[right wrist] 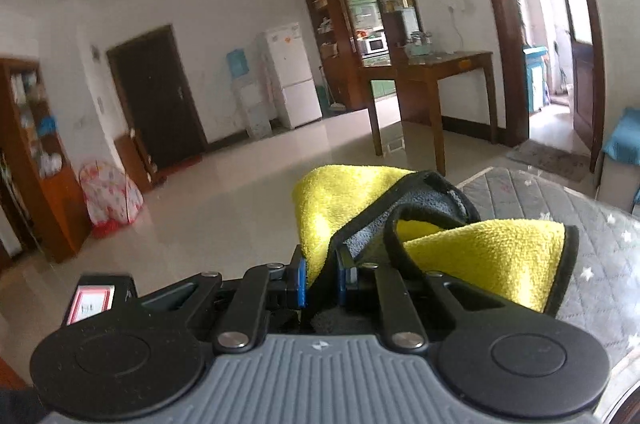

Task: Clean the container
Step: 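Rub the yellow cloth over the lid top with the right tool while the left tool holds the bottle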

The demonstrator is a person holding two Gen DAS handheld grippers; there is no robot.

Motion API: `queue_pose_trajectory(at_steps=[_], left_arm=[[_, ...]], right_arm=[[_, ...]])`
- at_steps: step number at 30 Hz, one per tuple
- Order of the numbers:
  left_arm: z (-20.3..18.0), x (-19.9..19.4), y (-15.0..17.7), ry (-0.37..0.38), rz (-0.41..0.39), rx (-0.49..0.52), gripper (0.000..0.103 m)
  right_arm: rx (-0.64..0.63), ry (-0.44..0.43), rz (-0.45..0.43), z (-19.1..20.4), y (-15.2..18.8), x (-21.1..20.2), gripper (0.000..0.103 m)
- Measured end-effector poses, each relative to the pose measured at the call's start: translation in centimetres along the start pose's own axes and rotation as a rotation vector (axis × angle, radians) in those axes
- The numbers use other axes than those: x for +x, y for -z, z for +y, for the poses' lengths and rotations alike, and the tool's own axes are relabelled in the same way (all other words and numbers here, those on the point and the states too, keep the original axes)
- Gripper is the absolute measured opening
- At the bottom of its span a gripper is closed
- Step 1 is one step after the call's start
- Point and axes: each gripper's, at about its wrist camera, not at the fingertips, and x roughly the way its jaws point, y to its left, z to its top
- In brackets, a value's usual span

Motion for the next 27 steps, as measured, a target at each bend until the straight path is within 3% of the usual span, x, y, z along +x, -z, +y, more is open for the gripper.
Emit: queue_pose_trajectory(at_steps=[8, 16, 27], left_arm=[[-0.7, 0.2, -0.2, -0.006, -0.009, 0.023, 0.072], [-0.8, 0.2, -0.2, -0.004, -0.008, 0.019, 0.072], [-0.3, -0.3, -0.1, -0.005, -0.002, -0.003, 0.072]], right_arm=[[0.113, 0.098, -0.038, -0.6, -0.4, -0.9, 0.011], [0.135, 0.166, -0.120, -2.3, -0.1, -2.5, 0.011], [0.307, 0.227, -0.237, -8.7, 1.3, -4.7, 0.011]])
